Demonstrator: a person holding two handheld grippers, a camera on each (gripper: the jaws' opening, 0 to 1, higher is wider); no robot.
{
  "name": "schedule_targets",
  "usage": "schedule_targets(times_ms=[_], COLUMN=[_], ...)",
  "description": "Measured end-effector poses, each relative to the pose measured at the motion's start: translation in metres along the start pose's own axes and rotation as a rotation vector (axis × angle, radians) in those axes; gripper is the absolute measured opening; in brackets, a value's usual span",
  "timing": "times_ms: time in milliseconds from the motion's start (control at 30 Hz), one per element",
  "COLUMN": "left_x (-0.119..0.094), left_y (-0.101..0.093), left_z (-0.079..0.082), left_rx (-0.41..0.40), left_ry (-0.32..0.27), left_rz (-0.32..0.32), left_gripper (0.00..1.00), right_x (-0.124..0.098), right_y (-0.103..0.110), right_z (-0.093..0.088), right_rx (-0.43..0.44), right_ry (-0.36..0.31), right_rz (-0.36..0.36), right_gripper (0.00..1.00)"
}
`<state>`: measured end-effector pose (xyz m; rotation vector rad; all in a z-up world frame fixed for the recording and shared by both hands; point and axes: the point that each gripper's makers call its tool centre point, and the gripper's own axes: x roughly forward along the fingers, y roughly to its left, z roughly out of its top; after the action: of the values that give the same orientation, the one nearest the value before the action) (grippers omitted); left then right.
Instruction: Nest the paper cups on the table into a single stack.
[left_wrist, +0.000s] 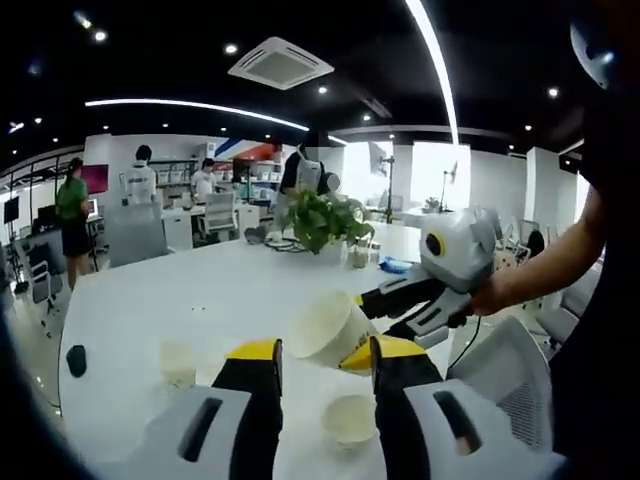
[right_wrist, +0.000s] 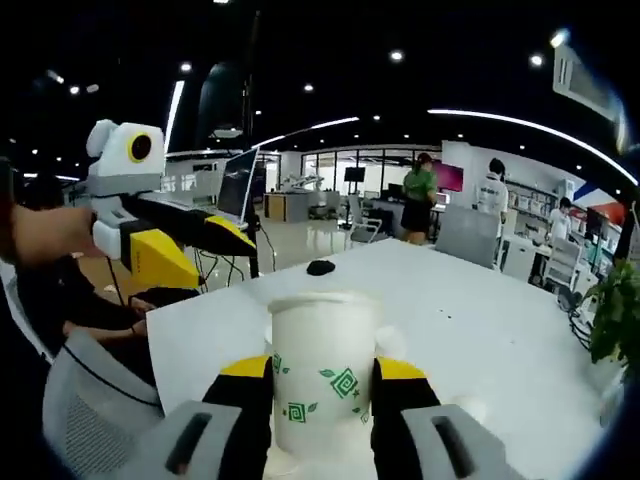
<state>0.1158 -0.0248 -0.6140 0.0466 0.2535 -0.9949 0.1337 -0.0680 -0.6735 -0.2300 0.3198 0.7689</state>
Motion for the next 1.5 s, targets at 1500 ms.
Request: schedule_targets(times_ms=[1500], left_x=[0.052], left_y=[-0.044], left_z=[-0.034], left_rx=[-0.041], left_ry=[0.139], left_rz=[-0.259], left_gripper=[0.00], right_x=[-0.014], right_y=[0.004], right_z=[-0.030], right_rx=[-0.174], right_ry=[0.036], right_rz=[-0.043], right_gripper=[0.37])
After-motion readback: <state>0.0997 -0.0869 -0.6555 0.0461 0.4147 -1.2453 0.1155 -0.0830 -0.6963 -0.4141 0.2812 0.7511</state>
